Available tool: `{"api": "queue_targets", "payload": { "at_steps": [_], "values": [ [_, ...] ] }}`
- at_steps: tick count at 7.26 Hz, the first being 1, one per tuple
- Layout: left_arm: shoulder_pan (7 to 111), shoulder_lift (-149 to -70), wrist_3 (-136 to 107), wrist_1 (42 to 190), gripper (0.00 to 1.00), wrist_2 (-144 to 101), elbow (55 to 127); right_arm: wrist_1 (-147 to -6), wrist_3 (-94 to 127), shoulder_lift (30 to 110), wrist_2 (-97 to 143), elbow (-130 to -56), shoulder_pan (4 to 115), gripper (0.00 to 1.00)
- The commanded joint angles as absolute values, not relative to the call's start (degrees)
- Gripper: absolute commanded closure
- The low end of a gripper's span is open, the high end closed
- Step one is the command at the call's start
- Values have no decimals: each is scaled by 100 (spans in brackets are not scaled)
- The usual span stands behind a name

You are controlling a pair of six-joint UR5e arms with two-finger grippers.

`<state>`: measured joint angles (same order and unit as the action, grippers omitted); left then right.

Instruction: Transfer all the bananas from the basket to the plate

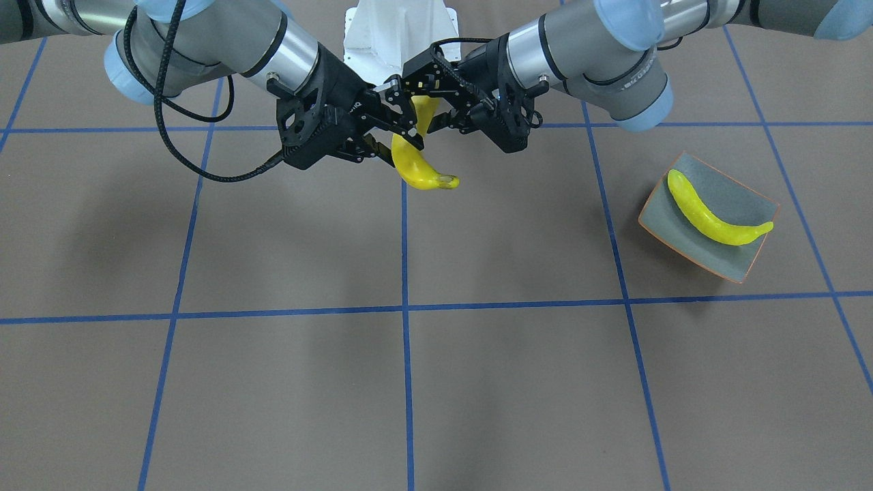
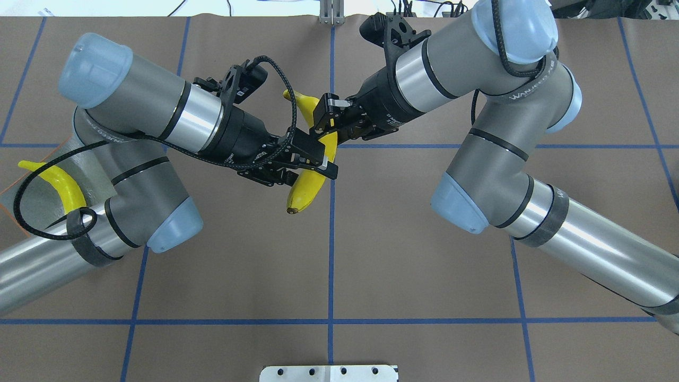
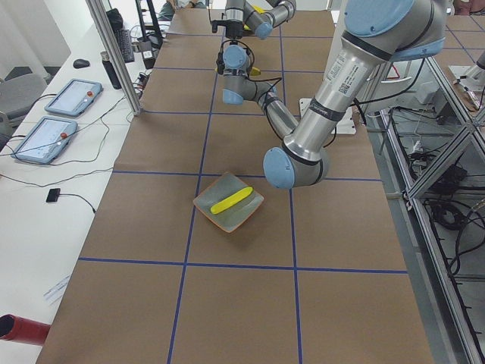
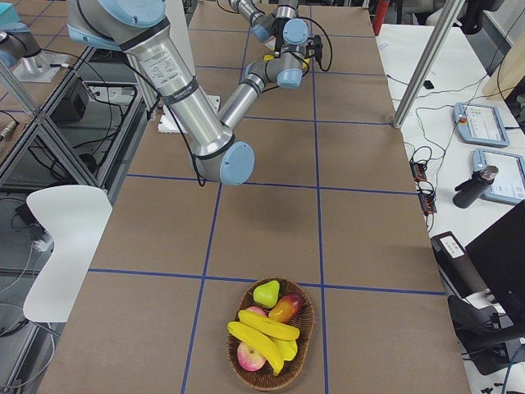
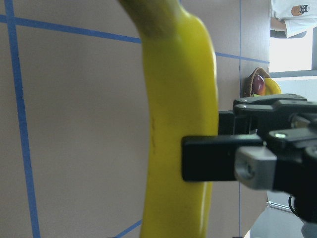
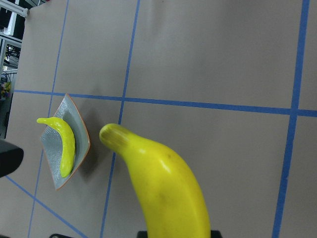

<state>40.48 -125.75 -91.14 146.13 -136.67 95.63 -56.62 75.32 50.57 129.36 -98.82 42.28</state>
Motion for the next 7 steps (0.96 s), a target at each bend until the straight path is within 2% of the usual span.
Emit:
{"api": "queue_targets", "payload": {
  "at_steps": [1, 2, 3, 4, 7],
  "values": [
    [4052, -12577, -9123, 14616, 83, -13667, 9571, -5634, 7541, 5054, 12973, -9896, 4236, 100],
    [4052, -12568, -9123, 14608, 100, -13667, 9589, -5590, 7541, 5071, 12981, -9896, 4236, 100],
    [4052, -12560, -9132, 14607, 100, -13667, 9606, -5555, 7541, 5080, 12973, -9888, 4236, 28],
    [4052, -12551, -9132, 14607, 100, -13667, 9615, -5546, 7541, 5097, 12981, -9896, 4245, 0],
    [4069, -12481, -9132, 14607, 100, -13667, 9615, -5379, 7559, 5202, 12990, -9931, 4385, 0]
  ]
}}
